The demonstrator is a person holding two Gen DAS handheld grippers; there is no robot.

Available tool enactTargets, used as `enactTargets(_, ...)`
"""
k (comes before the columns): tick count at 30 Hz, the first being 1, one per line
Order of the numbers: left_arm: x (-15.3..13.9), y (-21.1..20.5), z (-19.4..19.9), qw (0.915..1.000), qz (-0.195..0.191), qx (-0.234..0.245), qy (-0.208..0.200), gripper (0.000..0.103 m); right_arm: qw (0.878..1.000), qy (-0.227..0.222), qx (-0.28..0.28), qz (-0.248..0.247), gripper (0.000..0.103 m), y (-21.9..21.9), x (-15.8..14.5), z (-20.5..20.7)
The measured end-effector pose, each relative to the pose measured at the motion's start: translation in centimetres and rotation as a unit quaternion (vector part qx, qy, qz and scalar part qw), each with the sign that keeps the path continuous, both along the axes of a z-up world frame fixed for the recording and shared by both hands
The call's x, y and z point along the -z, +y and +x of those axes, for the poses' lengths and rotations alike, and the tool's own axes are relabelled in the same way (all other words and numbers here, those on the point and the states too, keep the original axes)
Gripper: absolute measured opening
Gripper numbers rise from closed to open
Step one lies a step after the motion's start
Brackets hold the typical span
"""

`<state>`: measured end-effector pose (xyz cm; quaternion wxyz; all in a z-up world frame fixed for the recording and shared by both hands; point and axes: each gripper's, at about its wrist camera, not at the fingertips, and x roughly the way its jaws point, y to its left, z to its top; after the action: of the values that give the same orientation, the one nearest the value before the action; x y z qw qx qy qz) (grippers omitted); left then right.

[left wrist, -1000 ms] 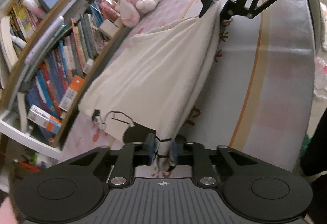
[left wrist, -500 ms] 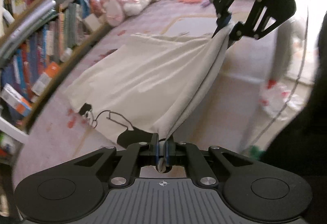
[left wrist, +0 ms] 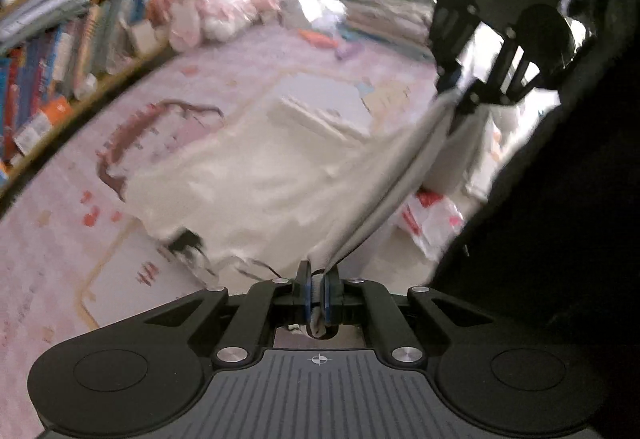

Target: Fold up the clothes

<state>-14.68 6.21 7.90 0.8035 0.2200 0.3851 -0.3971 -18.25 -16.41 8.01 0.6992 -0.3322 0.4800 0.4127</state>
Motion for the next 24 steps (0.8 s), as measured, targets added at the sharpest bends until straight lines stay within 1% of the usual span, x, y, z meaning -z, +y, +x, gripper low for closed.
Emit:
enactTargets(3,-1.7,0.3,2.1,0.9993,-0.027,-0.022,-0.013,0.005,0.999,-0.033,0.013,0.015,0.013,-0.4,-2.3,1.7)
enactTargets(6,-2.9,0.4,4.4,0.9981,-0.046,-0.034,-0.025,0.005,0.997,-0.061,0.022,0.029,0.013,-1.0,-3.7,3.8)
enactTargets(10,-3.9,0.1,6.8,0.9968,-0.057,-0.047,-0.029,0.005,0.997,-0.068,0.025,0.038,0.013,-1.6,-3.5,6.8)
enactTargets(13,-3.9,-0.3,9.0,0.9973,-0.046,-0.053,-0.022,0.005,0.996,-0.069,0.026,0.045,0.013,-2.1,-3.2,9.2)
enactTargets(16,-3.3,-0.7,11.5,0.9976,-0.034,-0.06,-0.01,0.005,0.996,-0.071,0.028,0.052,0.013,-2.5,-2.9,11.6)
enactTargets(18,-2.3,-1.0,13.5,0.9975,-0.023,-0.067,0.0,0.005,0.995,-0.072,0.028,0.056,0.013,-2.8,-2.7,13.3)
enactTargets(24,1.8,-1.8,18.9,0.9951,0.007,-0.091,0.038,0.007,0.996,-0.038,0.047,0.062,0.013,-3.1,1.6,19.6)
